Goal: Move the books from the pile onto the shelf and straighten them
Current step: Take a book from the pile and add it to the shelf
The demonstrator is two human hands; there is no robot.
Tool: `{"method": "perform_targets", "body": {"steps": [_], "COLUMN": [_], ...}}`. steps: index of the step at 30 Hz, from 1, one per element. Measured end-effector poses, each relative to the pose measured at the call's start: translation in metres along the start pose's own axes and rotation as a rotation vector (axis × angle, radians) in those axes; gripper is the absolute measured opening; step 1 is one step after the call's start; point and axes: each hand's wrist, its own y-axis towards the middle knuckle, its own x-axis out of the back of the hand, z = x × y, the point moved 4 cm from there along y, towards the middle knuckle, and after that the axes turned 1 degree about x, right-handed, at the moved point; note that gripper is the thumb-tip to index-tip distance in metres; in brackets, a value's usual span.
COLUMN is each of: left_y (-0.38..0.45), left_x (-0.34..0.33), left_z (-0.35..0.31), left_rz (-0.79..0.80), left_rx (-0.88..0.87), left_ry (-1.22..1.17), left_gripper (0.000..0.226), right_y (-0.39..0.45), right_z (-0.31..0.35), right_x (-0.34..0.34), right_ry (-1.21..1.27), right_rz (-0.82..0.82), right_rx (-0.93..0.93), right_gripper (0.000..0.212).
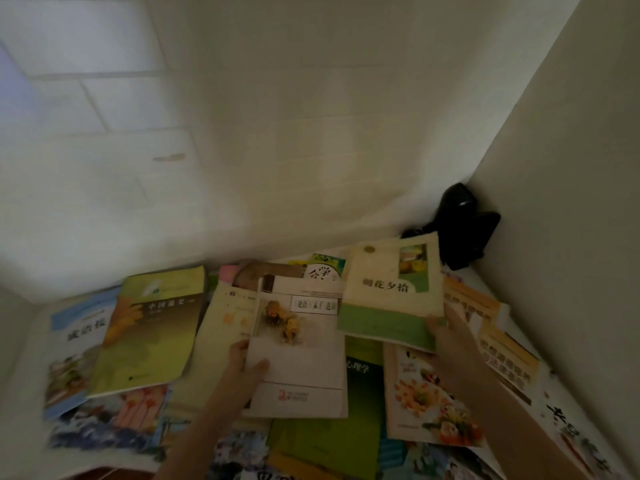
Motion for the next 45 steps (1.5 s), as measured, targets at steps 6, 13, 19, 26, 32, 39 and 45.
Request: {"method": "perform_targets", "body": {"steps": [6,13,19,26,32,39,45], "left_y": [-0.011,-0.007,-0.003,-0.005,-0.007,-0.009,-0.003], "left_x": [-0.001,-0.008,-0.031,-0.044,-0.050,-0.050,-0.048], "left_z": [-0.010,0.001,0.004,-0.003,-0.008,-0.018,-0.020], "left_rz": [0.138,-0.069,-0.027,0.009,0.018,0.061,0.174], "left_rx": [0.116,-0.056,-0.103,-0.151,-0.102,0.007,0.064], "left_ry": [-0.345,0.125,0.092,0.156,0.178,-0.074,-0.187], "left_gripper": [0.070,0.060,0.066,0.059,0.056,0.053,0.071], "right_y": [-0.064,-0.065,-0.013,0.006,-0.025,-0.058,-0.042], "right_z": [-0.052,-0.077,-0.061,-0.091,-0.043,-0.001,-0.080], "right_x": [-0.087,-0.086,0.073,0.099,0.088,0.054,-0.043], "right_ry": [-0.269,-0.676,-0.990,-1.000,-0.464,-0.064,-0.315], "right_rz": [0.146,0.213,-0.349,-0.152,-0.029,0.072,0.049], "right_rx": [0.030,0.123,0.016,-0.176,-0.062,0.083,0.046], "right_gripper": [0.041,0.033,0.068,0.068,0.017,0.022,0.031]}}
